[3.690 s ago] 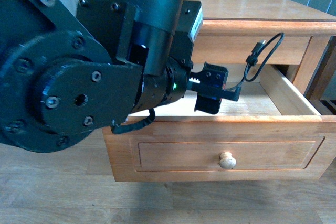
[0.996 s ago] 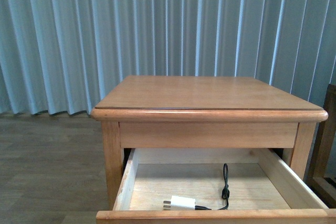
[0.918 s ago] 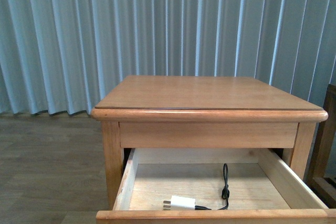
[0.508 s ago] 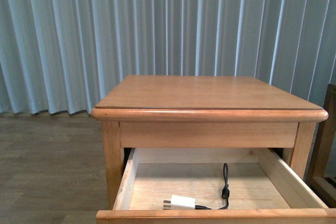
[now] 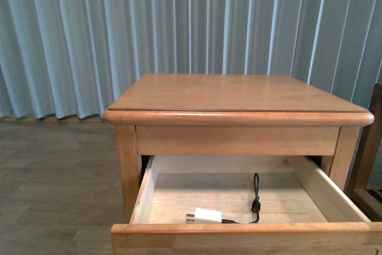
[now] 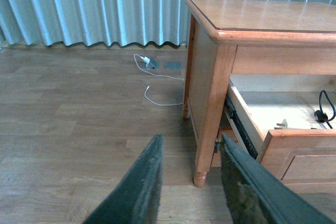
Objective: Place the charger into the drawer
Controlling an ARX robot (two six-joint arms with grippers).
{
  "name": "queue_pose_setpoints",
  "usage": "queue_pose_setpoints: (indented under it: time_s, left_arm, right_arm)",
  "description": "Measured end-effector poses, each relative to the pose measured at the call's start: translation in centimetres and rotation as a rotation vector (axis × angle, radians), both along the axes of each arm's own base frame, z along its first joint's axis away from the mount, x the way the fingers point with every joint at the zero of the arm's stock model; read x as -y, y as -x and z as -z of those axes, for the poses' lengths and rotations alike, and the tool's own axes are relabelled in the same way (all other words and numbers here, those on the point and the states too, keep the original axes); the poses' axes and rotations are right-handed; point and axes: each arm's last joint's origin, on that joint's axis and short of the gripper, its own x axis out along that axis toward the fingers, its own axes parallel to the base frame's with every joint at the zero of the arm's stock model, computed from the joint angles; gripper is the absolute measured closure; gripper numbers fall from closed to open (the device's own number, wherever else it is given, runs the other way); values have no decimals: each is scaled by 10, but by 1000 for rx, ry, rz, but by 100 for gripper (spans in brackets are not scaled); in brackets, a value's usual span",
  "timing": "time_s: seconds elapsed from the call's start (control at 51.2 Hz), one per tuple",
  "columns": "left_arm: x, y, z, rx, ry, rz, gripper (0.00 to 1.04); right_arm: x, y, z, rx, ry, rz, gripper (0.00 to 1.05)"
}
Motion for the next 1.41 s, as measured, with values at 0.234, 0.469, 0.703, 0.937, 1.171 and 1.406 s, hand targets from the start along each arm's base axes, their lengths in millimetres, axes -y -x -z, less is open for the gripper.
queue_pose_setpoints:
  time_s: [0.234, 0.469, 0.703, 0.937, 1.171, 1.406]
  left_arm:
    - [0, 0, 0, 0, 0, 1, 24]
    - [0, 0, 0, 0, -1, 0, 6]
    - [0, 0, 0, 1, -1, 0, 6]
    - [0, 0, 0, 0, -1, 0, 6]
    - [0, 0, 0, 0, -1, 0, 6]
    - [0, 0, 0, 0, -1, 0, 6]
  right_arm:
    - [-25, -17, 20, -334, 25, -185, 8]
    - [-56, -58, 24, -466, -10, -306, 8]
    - [-82, -92, 38, -546, -37, -318, 8]
    - [-114, -135, 62, -625, -126, -230, 8]
    - [-124, -161, 79, -613, -149, -112, 8]
    - [-129, -181, 84, -568, -146, -62, 8]
